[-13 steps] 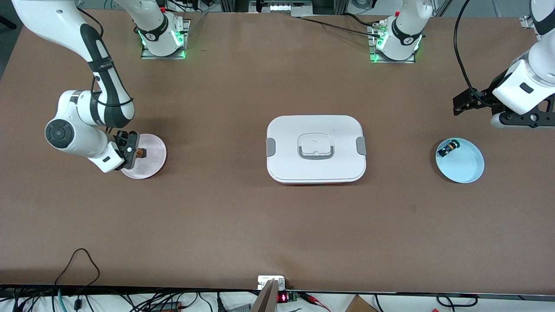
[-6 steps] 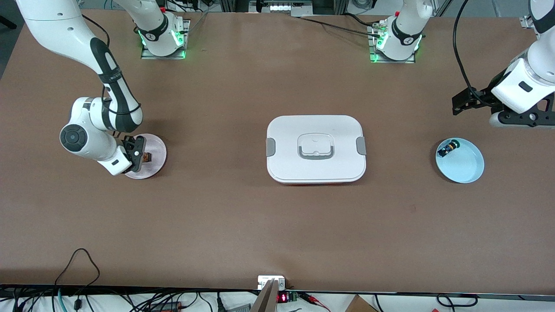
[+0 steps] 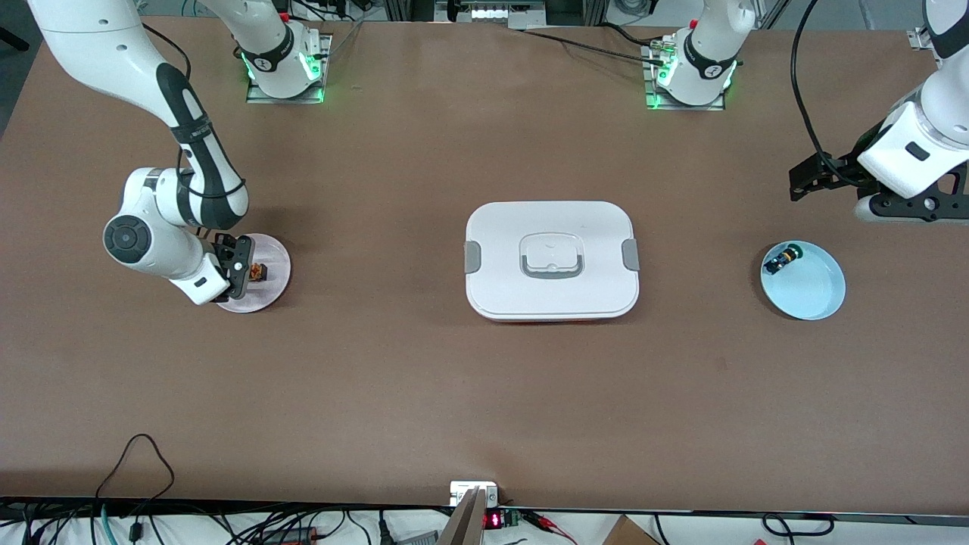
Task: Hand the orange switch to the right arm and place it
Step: 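Lower the switch onto the white plate with the right gripper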
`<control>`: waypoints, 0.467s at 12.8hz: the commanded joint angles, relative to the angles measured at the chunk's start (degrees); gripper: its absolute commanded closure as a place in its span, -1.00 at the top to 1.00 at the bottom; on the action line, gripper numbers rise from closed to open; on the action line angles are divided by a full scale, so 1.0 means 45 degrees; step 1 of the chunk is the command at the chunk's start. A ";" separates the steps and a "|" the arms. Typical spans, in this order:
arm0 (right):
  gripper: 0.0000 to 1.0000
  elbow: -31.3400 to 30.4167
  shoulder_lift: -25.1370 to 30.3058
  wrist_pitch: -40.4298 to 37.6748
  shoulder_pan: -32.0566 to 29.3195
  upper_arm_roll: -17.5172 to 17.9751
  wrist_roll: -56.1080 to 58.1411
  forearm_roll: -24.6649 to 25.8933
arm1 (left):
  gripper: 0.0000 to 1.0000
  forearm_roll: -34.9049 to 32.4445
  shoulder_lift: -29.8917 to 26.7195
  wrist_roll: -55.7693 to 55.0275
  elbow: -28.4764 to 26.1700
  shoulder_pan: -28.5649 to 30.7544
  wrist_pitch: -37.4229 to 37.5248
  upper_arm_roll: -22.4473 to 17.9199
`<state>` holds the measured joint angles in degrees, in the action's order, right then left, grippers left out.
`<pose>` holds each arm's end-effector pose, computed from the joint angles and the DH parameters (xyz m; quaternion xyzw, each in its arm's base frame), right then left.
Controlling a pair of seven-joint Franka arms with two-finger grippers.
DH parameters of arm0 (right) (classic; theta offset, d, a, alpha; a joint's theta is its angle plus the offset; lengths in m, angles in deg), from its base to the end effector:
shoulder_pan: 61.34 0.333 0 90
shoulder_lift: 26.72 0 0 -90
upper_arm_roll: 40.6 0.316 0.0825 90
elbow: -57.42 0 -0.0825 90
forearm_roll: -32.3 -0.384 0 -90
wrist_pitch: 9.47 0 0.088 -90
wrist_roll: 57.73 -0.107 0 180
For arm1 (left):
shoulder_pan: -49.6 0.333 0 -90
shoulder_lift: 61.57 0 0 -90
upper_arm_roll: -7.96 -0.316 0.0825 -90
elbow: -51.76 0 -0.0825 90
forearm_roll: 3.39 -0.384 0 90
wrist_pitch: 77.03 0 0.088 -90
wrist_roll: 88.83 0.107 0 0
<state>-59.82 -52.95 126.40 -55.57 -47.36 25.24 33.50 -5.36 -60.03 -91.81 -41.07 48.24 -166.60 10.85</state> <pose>0.5819 -0.0100 0.2046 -0.7447 -0.6634 0.0704 0.0188 0.5576 -0.0374 0.5858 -0.9989 0.0117 0.0407 0.0191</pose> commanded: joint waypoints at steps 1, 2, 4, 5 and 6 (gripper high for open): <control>1.00 0.0618 0.0827 -0.0718 -0.0129 0.0153 -0.0680 -0.0246 | 1.00 0.0184 0.0184 -0.0080 0.0415 0.0068 0.0314 0.0061; 1.00 0.1009 0.1021 -0.1087 -0.0090 0.0153 -0.1090 -0.0286 | 1.00 0.0184 0.0184 -0.0080 0.0415 0.0068 0.0314 0.0061; 1.00 0.1888 0.1334 -0.2528 0.0279 0.0192 -0.2919 -0.0325 | 1.00 0.0184 0.0184 -0.0080 0.0415 0.0068 0.0314 0.0061; 1.00 0.2336 0.1452 -0.3541 0.0533 0.0212 -0.4497 -0.0325 | 1.00 0.0184 0.0184 -0.0080 0.0415 0.0068 0.0314 0.0061; 1.00 0.2766 0.1511 -0.4576 0.0728 0.0212 -0.6156 -0.0325 | 1.00 0.0184 0.0184 -0.0080 0.0415 0.0068 0.0314 0.0061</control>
<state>-50.66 -46.84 112.88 -54.14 -46.72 8.57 32.51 -5.36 -60.03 -91.81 -41.05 48.24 -166.54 10.86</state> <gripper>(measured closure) 0.000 0.000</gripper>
